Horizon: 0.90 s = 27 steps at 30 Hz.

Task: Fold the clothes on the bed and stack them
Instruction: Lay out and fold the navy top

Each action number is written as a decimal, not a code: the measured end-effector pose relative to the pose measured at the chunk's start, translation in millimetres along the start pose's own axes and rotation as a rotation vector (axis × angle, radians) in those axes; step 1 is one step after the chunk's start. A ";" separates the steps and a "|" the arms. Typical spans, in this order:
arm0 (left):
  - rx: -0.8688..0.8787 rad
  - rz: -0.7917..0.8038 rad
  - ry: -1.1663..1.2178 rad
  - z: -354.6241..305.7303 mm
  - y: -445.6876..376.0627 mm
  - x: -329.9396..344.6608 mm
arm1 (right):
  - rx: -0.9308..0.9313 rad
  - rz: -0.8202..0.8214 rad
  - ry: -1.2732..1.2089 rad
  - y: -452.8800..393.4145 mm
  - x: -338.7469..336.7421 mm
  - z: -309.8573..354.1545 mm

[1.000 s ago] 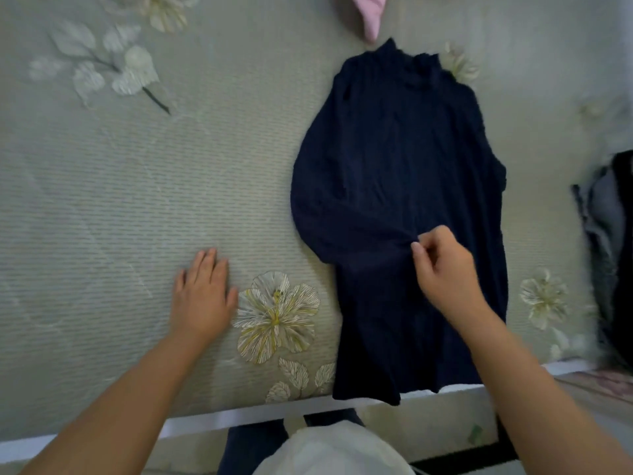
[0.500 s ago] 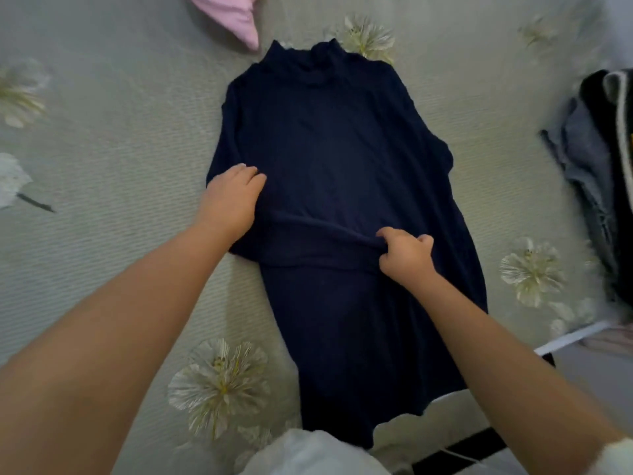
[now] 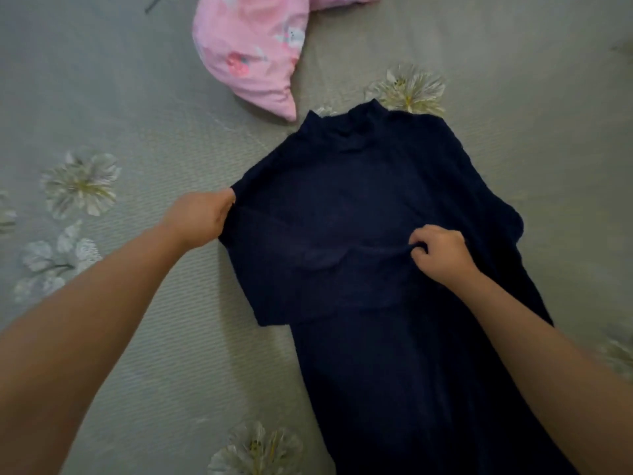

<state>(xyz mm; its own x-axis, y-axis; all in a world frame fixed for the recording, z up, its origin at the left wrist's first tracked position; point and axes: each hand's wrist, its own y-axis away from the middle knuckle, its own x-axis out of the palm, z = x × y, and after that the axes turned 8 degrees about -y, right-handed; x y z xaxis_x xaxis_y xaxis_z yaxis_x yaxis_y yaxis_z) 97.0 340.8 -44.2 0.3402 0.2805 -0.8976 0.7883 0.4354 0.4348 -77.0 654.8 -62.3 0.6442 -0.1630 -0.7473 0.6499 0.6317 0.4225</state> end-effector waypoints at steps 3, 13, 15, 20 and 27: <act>-0.117 -0.029 -0.219 23.6 -18.9 -5.0 | -0.052 0.004 0.047 -30.5 -11.2 17.7; -0.284 -0.025 -0.245 20.8 -47.0 50.3 | 0.080 0.007 0.416 -131.6 -53.3 27.2; -0.313 -0.059 -0.193 17.2 -47.0 51.6 | 0.136 0.020 0.474 -138.2 -48.7 21.5; -0.336 -0.088 -0.223 9.9 -55.0 56.9 | 0.178 -0.099 0.598 -154.5 -47.5 18.3; -0.412 -0.069 -0.254 -1.6 -59.5 58.3 | 0.138 -0.215 0.685 -164.9 -31.7 8.8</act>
<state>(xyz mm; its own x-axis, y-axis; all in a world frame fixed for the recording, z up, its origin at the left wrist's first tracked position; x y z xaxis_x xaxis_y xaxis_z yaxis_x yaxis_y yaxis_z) 69.1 332.7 -122.3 0.4490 0.0436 -0.8925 0.5627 0.7621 0.3203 -201.0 549.1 -103.7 0.1291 0.2664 -0.9552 0.8077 0.5305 0.2571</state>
